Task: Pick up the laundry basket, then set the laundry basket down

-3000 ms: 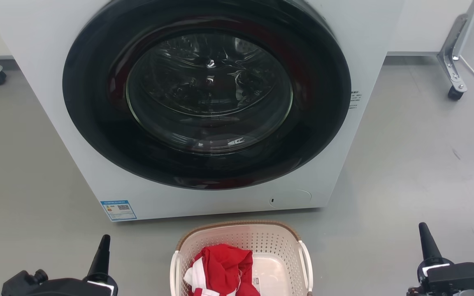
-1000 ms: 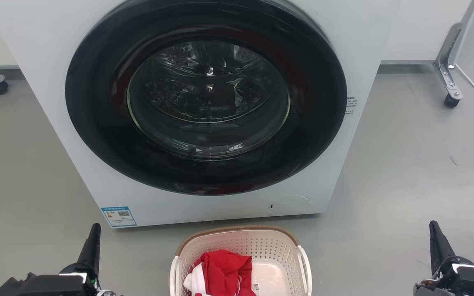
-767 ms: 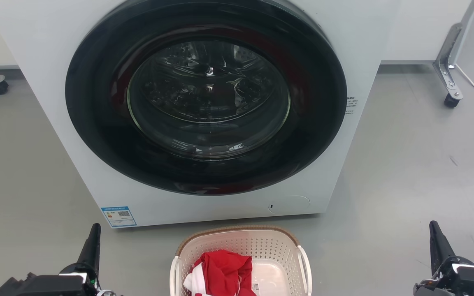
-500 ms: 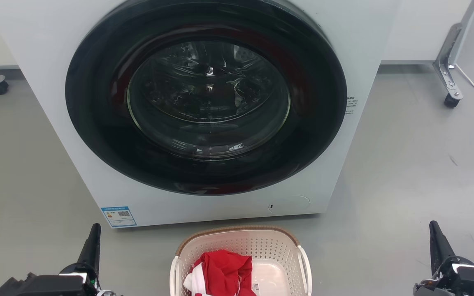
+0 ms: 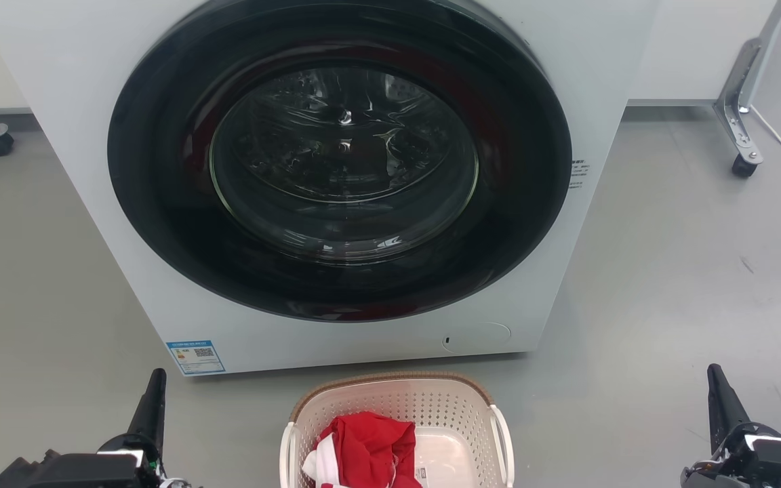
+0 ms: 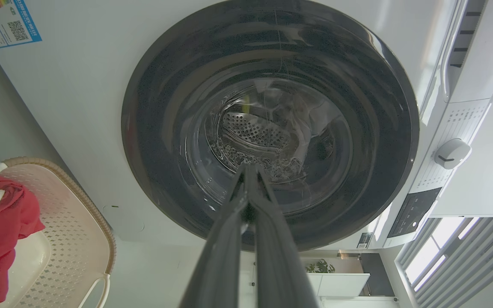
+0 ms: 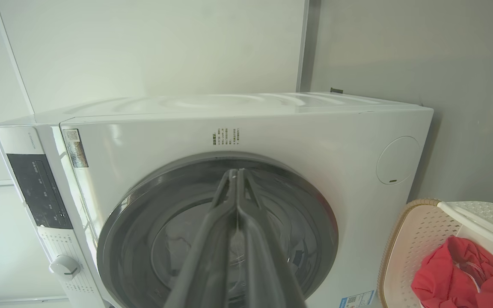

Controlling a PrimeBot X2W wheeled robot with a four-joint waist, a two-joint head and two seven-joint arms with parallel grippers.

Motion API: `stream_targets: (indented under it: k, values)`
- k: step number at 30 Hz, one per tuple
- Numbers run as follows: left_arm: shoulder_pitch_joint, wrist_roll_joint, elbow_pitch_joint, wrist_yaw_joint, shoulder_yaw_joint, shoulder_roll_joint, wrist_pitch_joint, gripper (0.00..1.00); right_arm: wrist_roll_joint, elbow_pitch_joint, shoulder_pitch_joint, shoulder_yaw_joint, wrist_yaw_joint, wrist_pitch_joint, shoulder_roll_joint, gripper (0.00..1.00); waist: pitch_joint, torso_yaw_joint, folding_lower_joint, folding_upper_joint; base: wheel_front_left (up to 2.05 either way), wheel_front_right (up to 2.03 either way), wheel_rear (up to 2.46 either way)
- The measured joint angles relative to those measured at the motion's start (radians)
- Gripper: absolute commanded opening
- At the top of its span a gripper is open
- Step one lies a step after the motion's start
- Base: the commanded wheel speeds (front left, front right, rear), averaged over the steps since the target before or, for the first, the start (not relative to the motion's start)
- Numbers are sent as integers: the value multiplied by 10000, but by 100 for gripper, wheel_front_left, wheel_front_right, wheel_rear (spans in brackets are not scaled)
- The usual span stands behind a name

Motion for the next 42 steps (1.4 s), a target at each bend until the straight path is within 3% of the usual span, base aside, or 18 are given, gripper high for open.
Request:
stream_targets:
  k: [42]
  values:
    - [0, 0, 12, -2, 0, -2, 0, 0, 12, -4, 0, 0, 0, 0, 2, 0, 1, 0, 0, 0, 0, 0, 0]
